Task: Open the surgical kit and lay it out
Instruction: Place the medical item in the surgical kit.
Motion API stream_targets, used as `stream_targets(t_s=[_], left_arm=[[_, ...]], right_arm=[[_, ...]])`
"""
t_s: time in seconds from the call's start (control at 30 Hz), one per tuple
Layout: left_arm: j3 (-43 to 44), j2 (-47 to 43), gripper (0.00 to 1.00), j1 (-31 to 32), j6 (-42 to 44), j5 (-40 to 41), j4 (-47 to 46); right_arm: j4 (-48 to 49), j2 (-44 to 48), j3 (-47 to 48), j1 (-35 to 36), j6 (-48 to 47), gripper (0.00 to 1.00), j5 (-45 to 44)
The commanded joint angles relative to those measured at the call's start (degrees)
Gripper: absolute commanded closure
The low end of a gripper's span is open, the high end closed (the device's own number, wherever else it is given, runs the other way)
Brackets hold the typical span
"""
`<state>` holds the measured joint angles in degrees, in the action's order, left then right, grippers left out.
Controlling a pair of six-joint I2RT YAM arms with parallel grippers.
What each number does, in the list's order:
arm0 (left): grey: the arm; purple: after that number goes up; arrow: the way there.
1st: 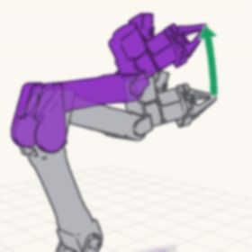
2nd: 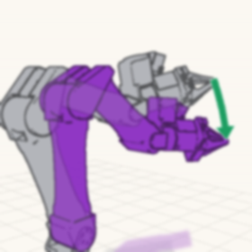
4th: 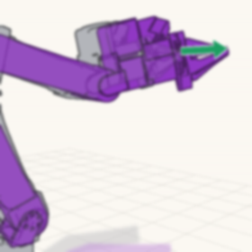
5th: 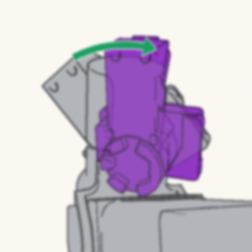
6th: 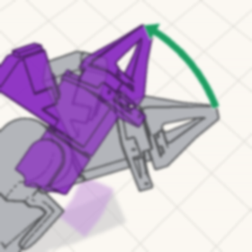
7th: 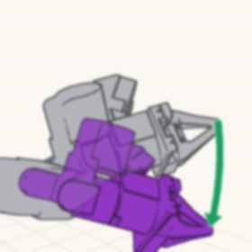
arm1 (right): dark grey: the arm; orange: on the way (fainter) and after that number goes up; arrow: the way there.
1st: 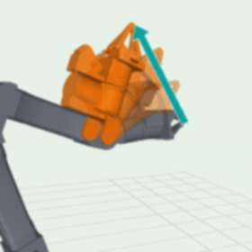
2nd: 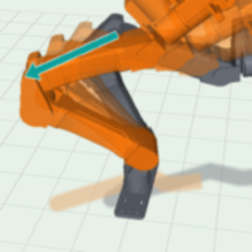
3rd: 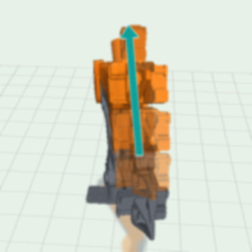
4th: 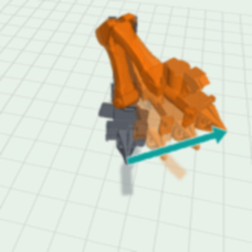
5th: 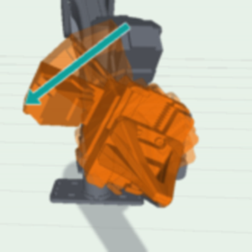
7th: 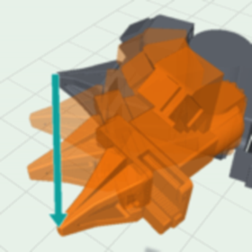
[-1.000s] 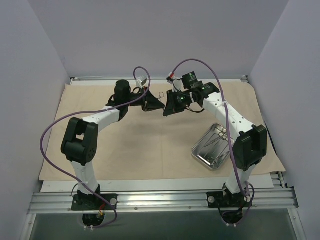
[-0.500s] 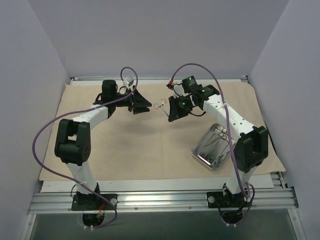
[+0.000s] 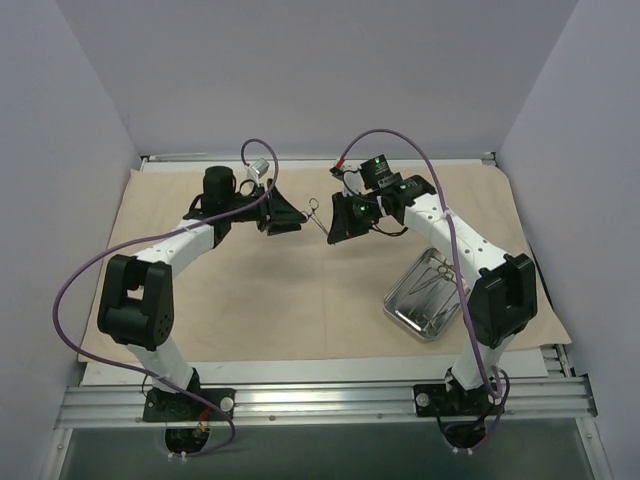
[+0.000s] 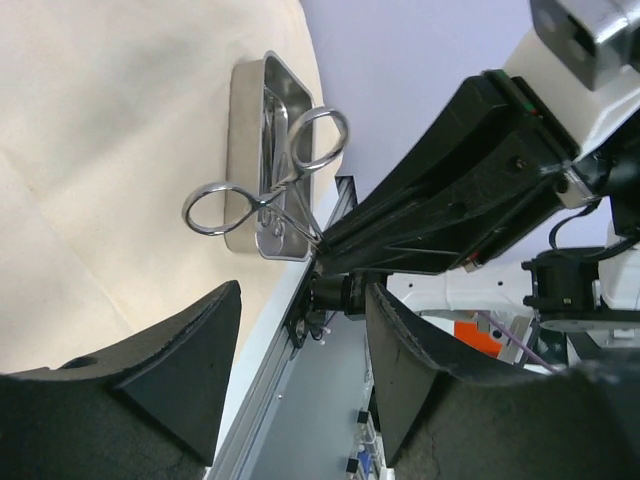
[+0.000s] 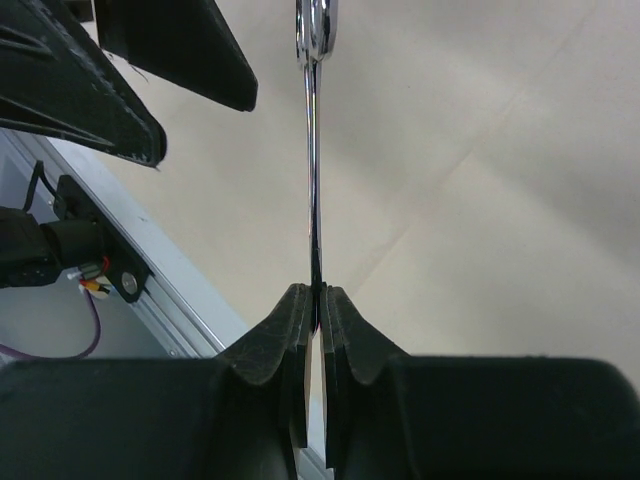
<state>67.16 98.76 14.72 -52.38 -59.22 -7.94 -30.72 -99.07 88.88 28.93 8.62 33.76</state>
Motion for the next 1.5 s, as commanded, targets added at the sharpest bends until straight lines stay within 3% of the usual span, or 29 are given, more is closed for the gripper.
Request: stream_targets(t_s=[0.0,0.13,0.3,0.4,0.47,0.93,1.47], left_arm=[[-0.7,-3.1,0.39,0.7,-1.0,4.5,-1.9],[3.0,-6.2,0.39,0.6,7.6,8.9,7.8],[12.5,-6.8,0.42,0.4,29.8,13.8,29.8],[16.9,-7.4,0.42,0.0,39.8,16.2,37.2],[18.0,-7.6,0.42,-0.5,43.8,13.4,38.4],[13.4,-6.6,0.39,-0.5,43.9,-0.4,33.6],[13.4,-3.8,0.38,1.2,43.9,-1.8,31.3]], right_arm=[[6.7,3.5,-2.6,0.3,6.6,1.00,3.1],[8.4,2.4,-2.8,0.3,7.3,1.00,7.0],[2.3,1.0,0.0,0.2,1.4,1.00,10.3],[-1.6,0.7,0.9,0.3,-1.1,1.00,11.8],[-2.2,1.0,0.3,0.3,-2.6,1.00,13.4],[-1.1,4.2,-4.0,0.7,-2.9,1.00,18.6],[-0.5,6.0,-5.7,1.8,-2.2,1.00,21.5]])
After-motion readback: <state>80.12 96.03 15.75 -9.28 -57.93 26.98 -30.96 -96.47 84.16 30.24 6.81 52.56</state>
